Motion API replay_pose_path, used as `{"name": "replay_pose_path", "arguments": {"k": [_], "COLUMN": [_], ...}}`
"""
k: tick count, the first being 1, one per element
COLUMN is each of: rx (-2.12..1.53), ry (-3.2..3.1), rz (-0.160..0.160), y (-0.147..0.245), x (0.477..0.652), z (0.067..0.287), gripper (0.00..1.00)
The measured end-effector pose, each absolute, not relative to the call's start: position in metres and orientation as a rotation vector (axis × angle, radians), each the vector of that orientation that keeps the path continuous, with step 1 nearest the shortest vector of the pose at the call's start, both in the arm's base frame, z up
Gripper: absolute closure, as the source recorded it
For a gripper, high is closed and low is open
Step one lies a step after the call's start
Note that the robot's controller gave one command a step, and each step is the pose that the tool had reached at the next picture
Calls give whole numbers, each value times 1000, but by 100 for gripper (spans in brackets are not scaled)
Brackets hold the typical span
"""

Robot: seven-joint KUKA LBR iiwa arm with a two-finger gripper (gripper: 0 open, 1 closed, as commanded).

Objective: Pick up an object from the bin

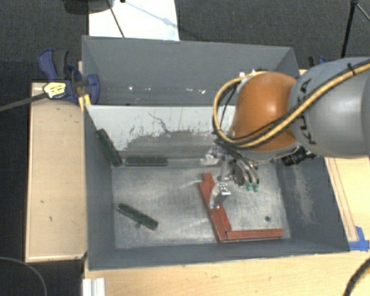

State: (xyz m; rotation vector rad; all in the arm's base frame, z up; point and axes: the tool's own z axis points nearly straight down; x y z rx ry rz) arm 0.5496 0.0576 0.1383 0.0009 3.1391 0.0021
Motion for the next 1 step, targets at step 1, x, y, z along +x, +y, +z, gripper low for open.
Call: {"name": "replay_pose_path", "arguments": {"k": [1], "rx": [1], "ry": [3139], "rz": [2], "y": [58], "x": [550], "z": [138], "gripper": [0]}}
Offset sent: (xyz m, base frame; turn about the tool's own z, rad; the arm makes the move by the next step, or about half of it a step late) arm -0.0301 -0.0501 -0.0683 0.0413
